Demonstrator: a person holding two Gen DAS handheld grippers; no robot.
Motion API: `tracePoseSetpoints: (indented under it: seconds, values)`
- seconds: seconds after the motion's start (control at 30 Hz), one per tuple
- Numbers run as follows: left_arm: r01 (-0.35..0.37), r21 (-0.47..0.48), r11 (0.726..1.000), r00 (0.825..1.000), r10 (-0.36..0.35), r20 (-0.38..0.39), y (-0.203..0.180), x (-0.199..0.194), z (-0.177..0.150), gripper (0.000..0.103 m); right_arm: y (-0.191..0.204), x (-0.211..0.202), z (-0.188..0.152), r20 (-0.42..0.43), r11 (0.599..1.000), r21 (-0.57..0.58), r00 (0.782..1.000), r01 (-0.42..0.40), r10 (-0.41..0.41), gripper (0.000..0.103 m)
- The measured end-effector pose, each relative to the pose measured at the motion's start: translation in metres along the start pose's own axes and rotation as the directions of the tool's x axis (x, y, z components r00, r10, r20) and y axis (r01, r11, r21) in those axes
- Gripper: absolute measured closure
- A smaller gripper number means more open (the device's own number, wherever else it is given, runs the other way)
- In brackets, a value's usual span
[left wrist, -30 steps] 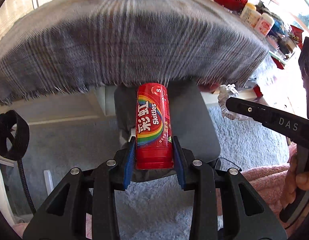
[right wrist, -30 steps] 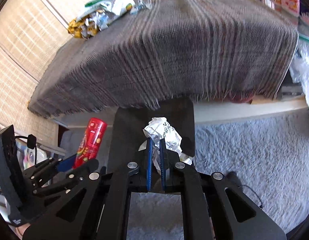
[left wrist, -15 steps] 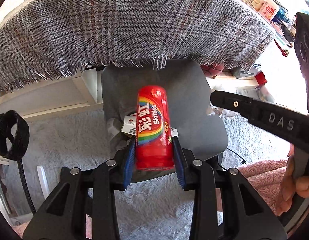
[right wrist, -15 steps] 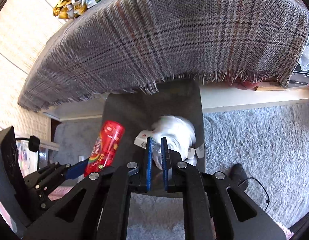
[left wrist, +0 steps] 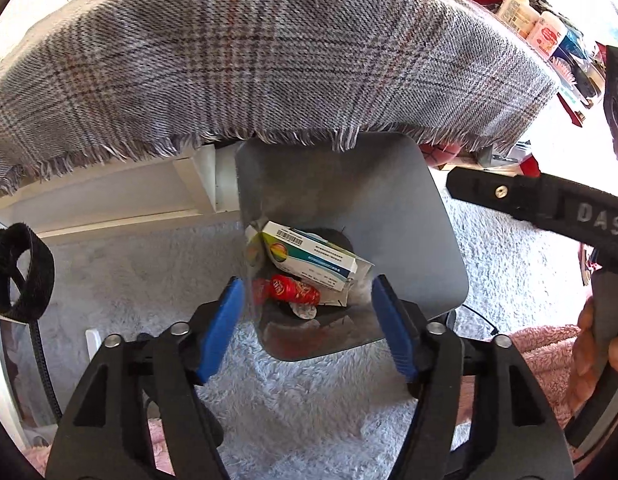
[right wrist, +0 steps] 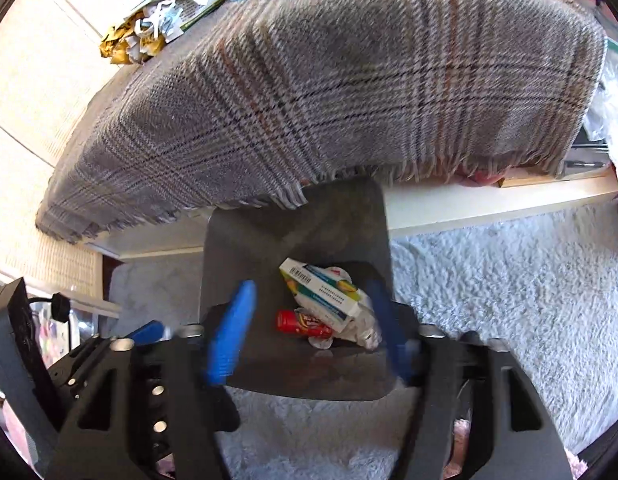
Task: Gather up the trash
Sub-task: 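Lower the Skittles tube and tissue into the bin and open both grippers, then raise both open grippers back toward the table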
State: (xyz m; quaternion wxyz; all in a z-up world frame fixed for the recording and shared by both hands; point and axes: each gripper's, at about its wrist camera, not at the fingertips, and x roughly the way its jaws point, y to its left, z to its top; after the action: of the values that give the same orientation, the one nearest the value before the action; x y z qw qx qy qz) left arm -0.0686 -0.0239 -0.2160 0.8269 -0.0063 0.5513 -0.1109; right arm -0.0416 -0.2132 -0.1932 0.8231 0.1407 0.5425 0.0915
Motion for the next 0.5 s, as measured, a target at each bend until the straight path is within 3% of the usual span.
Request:
tracePoseSetpoints:
  seconds: [0.13, 0.27, 0.5]
  values:
    - [-0.013, -0.002, 1.0, 1.0, 0.013, 0.016, 0.004, -0.01, -0.002, 0.022, 0.001, -0.004, 0.001, 0.007, 0.999, -0.018, 0.999, 0.031, -0.031, 0.004]
    - [-0.013, -0.013, 1.0, 0.999, 0.014, 0.041, 0.009, -0.025, -0.001, 0.013, 0.001, -0.013, 0.004, 0.006, 1.0, -0.022, 1.0, 0.009, -0.008, 0.004]
    - [-0.045, -0.014, 0.999, 0.991, 0.046, 0.126, 0.014, -0.071, 0.016, 0.011, 0.009, -0.055, 0.029, 0.085, 0.999, -0.029, 0.996, -0.025, 0.028, 0.003]
